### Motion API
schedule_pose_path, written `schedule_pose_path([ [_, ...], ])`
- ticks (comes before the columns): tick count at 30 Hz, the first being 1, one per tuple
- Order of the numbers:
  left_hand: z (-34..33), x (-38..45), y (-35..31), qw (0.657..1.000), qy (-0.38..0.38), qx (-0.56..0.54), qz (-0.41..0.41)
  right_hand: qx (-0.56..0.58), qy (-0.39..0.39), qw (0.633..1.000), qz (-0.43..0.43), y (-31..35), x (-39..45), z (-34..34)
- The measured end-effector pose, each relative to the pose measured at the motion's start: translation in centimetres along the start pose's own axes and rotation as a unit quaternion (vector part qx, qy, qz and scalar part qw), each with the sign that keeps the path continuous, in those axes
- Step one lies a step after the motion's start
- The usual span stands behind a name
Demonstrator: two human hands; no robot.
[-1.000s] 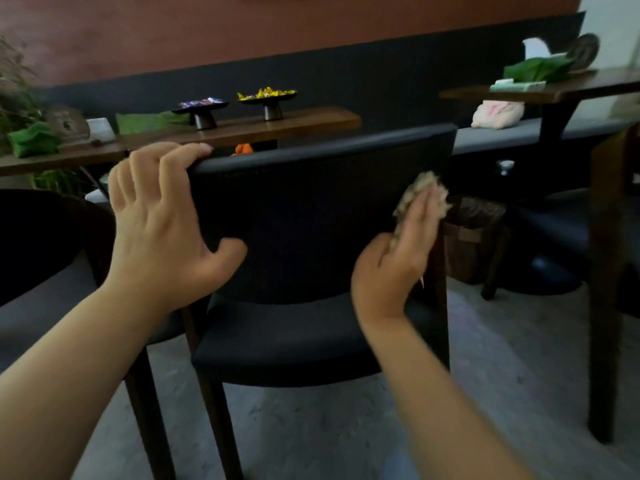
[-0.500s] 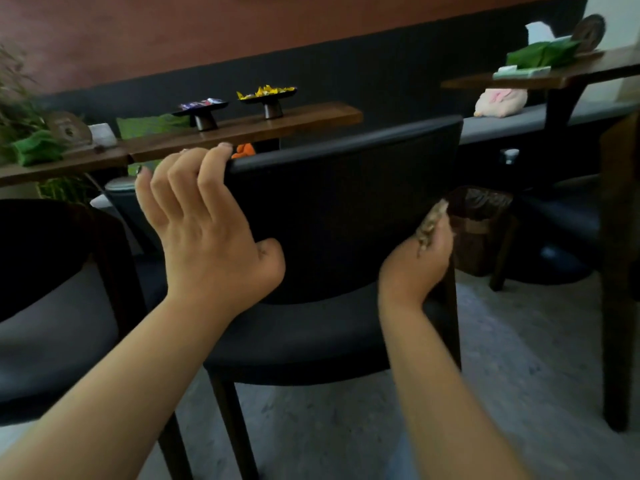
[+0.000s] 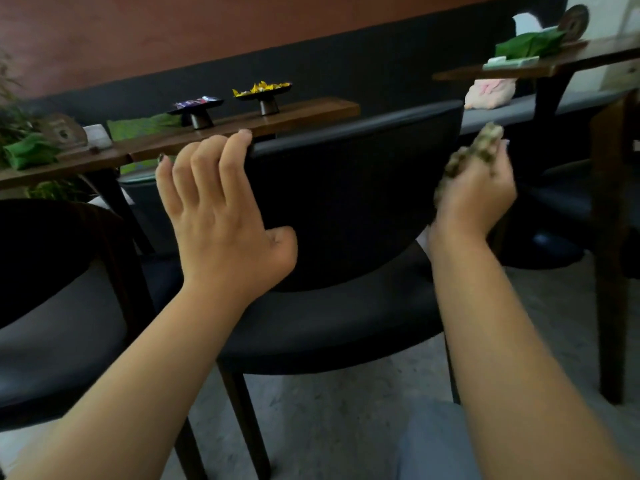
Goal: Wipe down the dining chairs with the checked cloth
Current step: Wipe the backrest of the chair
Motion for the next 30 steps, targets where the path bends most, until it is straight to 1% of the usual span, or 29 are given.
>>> schedule_pose_path([
  [2,-0.1,0.1,-0.1,1.000,-0.004,-0.001,0.014,0.065,-0.025,0.994,-0.082,-1.3,1.2,-1.4],
  [4,-0.3,0.1,-0.2,1.000,-0.012,-0.002,0.024,0.062,-0.063,0.994,-0.070,-1.5,-0.2,-1.2],
  [5,-0.4,0.1,-0.2,1.000,-0.017,-0.002,0.026,0.071,-0.050,0.995,-0.043,-1.6,-1.9,-1.3],
  [7,-0.4,0.0,-0.2,1.000,-0.020,-0.004,0.020,0.041,0.037,0.998,0.039,-0.6,-7.9,-1.5],
  [8,-0.3,0.0,-0.2,1.000,-0.023,-0.005,0.016,0.015,0.089,0.992,0.092,-0.6,-10.6,-1.4],
  [9,-0.1,0.0,-0.1,0.999,-0.028,-0.005,0.013,-0.002,0.147,0.978,0.147,-0.5,-12.6,-1.5],
  [10,0.0,0.0,-0.1,0.999,-0.031,-0.006,0.009,-0.017,0.188,0.963,0.192,-0.2,-13.2,-1.7],
  [11,0.1,-0.1,0.0,0.999,-0.031,-0.008,0.004,-0.037,0.203,0.953,0.222,0.0,-12.3,-1.7],
  [12,0.1,-0.2,0.1,0.999,-0.031,-0.010,0.000,-0.049,0.182,0.956,0.226,0.0,-10.4,-1.7],
  [13,0.1,-0.2,0.2,0.999,-0.031,-0.011,-0.001,-0.037,0.135,0.971,0.194,0.0,-8.0,-1.6],
  [14,0.0,-0.1,0.2,0.999,-0.032,-0.011,0.000,0.002,0.068,0.989,0.132,0.0,-4.8,-1.7],
  [15,-0.1,-0.1,0.2,0.999,-0.032,-0.009,0.003,0.036,-0.002,0.998,0.058,-0.1,-1.9,-1.7],
  [16,-0.2,-0.1,0.1,0.999,-0.035,-0.006,0.005,0.060,-0.062,0.996,-0.006,-0.3,0.5,-1.7],
  [17,-0.3,0.0,0.0,0.999,-0.038,-0.004,0.008,0.087,-0.079,0.992,-0.054,-0.4,1.8,-2.2],
  [18,-0.4,0.0,-0.1,0.999,-0.041,-0.003,0.009,0.090,-0.074,0.991,-0.059,-0.2,2.0,-2.7],
  [19,-0.5,0.0,-0.1,0.999,-0.041,-0.005,0.009,0.077,-0.060,0.994,-0.040,0.1,0.9,-3.0],
  [20,-0.6,0.0,0.0,0.999,-0.039,-0.008,0.005,0.062,-0.042,0.997,0.007,0.7,-1.5,-3.0],
  [21,-0.7,-0.1,0.1,0.999,-0.038,-0.012,0.000,0.048,-0.003,0.996,0.073,1.6,-4.7,-3.0],
  [22,-0.6,-0.1,0.2,0.999,-0.037,-0.013,-0.007,0.025,0.049,0.987,0.152,1.9,-7.5,-3.0],
  [24,-0.4,0.0,0.4,0.999,-0.034,-0.011,-0.018,-0.025,0.165,0.944,0.286,1.9,-10.8,-3.4],
  [25,-0.3,0.0,0.4,0.999,-0.032,-0.012,-0.023,-0.045,0.204,0.923,0.324,2.0,-10.4,-3.8],
  [26,-0.2,0.0,0.4,0.999,-0.030,-0.015,-0.026,-0.050,0.209,0.914,0.344,2.2,-8.8,-3.8],
  [27,-0.2,0.0,0.4,0.999,-0.029,-0.016,-0.026,-0.049,0.185,0.923,0.333,2.4,-6.8,-3.7],
  [28,-0.3,0.0,0.4,0.999,-0.030,-0.016,-0.024,-0.035,0.143,0.944,0.294,2.6,-4.4,-3.7],
  [29,-0.3,0.0,0.4,0.999,-0.031,-0.016,-0.021,-0.015,0.099,0.967,0.236,2.9,-2.2,-3.7],
  [30,-0.5,0.0,0.4,0.999,-0.035,-0.019,-0.017,-0.001,0.066,0.980,0.187,3.2,-1.0,-3.9],
])
Point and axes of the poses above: each hand's wrist, its own x-axis towards the middle knuckle, its own z-axis out of the back of the hand, y = z × x, the point moved 7 cm from there along x, towards the middle knuckle, and after that the axes turned 15 degrees about x, right-handed, at the moved point
